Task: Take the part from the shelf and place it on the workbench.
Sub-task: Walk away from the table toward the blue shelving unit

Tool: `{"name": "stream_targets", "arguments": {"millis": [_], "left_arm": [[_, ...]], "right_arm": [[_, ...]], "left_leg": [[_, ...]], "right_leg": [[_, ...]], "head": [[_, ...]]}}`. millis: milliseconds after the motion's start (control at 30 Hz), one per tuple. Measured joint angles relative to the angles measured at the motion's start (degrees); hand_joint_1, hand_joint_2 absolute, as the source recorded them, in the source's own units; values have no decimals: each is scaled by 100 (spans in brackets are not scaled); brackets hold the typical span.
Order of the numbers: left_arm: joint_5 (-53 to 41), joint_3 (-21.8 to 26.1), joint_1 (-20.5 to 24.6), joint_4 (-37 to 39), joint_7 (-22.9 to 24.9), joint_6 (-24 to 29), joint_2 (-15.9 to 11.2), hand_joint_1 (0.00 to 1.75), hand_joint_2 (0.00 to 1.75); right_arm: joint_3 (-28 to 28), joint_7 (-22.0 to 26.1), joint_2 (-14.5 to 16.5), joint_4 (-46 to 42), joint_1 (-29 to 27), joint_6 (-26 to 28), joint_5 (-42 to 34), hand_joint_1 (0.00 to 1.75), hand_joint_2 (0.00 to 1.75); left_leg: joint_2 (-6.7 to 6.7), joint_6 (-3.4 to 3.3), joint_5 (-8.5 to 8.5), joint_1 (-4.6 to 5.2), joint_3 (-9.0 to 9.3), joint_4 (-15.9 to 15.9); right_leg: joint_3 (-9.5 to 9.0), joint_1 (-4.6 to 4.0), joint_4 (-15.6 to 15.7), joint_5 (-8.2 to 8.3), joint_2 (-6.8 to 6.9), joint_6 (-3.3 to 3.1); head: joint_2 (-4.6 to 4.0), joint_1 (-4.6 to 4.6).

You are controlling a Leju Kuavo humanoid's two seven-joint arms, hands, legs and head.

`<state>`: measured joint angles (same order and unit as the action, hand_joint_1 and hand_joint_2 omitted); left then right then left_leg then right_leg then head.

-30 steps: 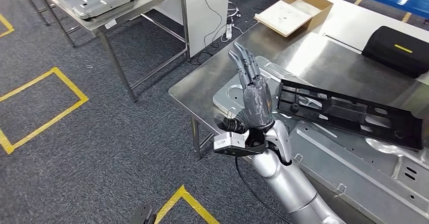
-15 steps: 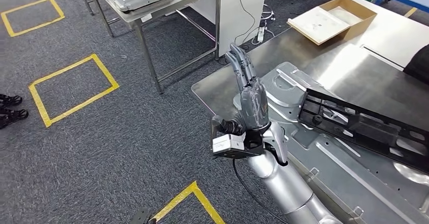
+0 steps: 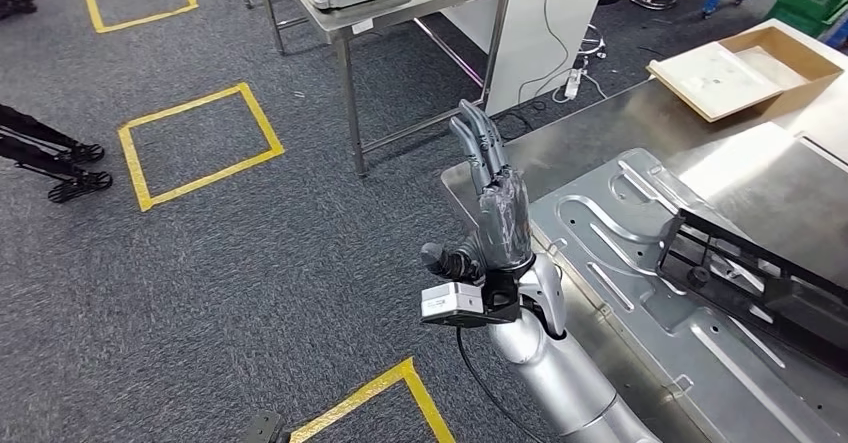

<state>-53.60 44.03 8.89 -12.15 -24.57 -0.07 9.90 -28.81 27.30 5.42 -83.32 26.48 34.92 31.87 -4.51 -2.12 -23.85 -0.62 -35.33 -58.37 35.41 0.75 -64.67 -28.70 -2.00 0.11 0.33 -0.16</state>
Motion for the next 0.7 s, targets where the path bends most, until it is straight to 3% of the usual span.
{"name": "stream_targets", "arguments": {"millis": [33, 100, 167, 233, 300, 367, 400, 433, 500, 567, 600, 667, 700], "left_arm": [[8, 2, 3, 0, -4, 13, -8, 0, 0], [13, 8, 2, 0, -10, 25, -23, 0, 0], [15, 20, -20, 0, -12, 34, -51, 0, 0], [18, 30, -37, 0, -9, 53, -80, 0, 0], [24, 33, -25, 0, -2, 68, -97, 0, 0], [42, 34, -22, 0, 5, 67, -105, 0, 0], [57, 36, -28, 0, 9, 66, -111, 0, 0], [73, 37, -34, 0, 10, 64, -118, 0, 0], [103, 40, -26, 0, 5, 62, -132, 0, 0], [121, 44, 0, 0, -10, 58, -138, 0, 0], [125, 46, 9, 0, -18, 59, -138, 0, 0], [137, 57, 11, 0, -33, 65, -138, 0, 0], [146, 64, 12, 0, -40, 69, -138, 0, 0]], "right_arm": [[0, 7, 1, 0, 1, 7, -5, 0, 0], [-1, 15, 5, 0, 0, 13, -13, 0, 0], [-1, 17, 31, 0, 3, 15, -18, 0, 0], [-1, 27, 75, -1, 5, 30, -28, 0, 0], [0, 37, 96, -1, -2, 52, -43, 0, 0], [0, 39, 96, 0, -18, 68, -56, 0, 0], [0, 39, 96, 0, -24, 74, -61, 0, 0], [0, 39, 96, 0, -24, 77, -64, 0, 0], [0, 39, 97, 0, -13, 79, -72, 0, 0], [1, 39, 97, 0, 17, 80, -74, 0, 0], [1, 39, 98, 0, 33, 79, -74, 0, 0], [0, 43, 101, 0, 64, 73, -74, 0, 0], [0, 46, 104, 0, 85, 68, -74, 0, 0]], "left_leg": [[-70, 18, 7, -2, -11, -6], [-182, 88, 30, -29, -47, -3], [-248, 170, 49, -50, -71, 14], [-38, 226, -83, -28, -163, -172], [270, 267, -425, -17, -456, -793], [379, 312, -670, -37, -757, -1435], [403, 330, -651, -48, -787, -1518], [432, 340, -531, -57, -697, -1370], [592, 331, -209, -55, -291, -631], [719, 262, -66, -20, -15, -97], [728, 223, -79, -2, 11, -27], [612, 149, -61, 6, 1, -16], [560, 117, -48, 0, 5, 1]], "right_leg": [[-144, -3, 328, 126, -113, -33], [-245, -21, 581, 162, -220, -66], [-272, -21, 648, 195, -106, -77], [-324, 13, 739, 237, 30, -113], [-347, 16, 773, 245, 184, -144], [-345, 2, 764, 232, 346, -153], [-344, 0, 757, 223, 420, -149], [-346, 1, 745, 210, 487, -140], [-351, -1, 703, 167, 610, -102], [-346, -31, 651, 121, 711, -47], [-346, -49, 640, 107, 753, -22], [-357, -55, 639, 88, 831, 25], [-352, -41, 603, 46, 779, 55]], "head": [[0, 2], [0, 4], [0, 7], [0, 2], [0, -3], [0, -3], [0, -3], [0, -3], [0, -3], [0, 1], [0, 3], [0, 4], [0, 5]]}}
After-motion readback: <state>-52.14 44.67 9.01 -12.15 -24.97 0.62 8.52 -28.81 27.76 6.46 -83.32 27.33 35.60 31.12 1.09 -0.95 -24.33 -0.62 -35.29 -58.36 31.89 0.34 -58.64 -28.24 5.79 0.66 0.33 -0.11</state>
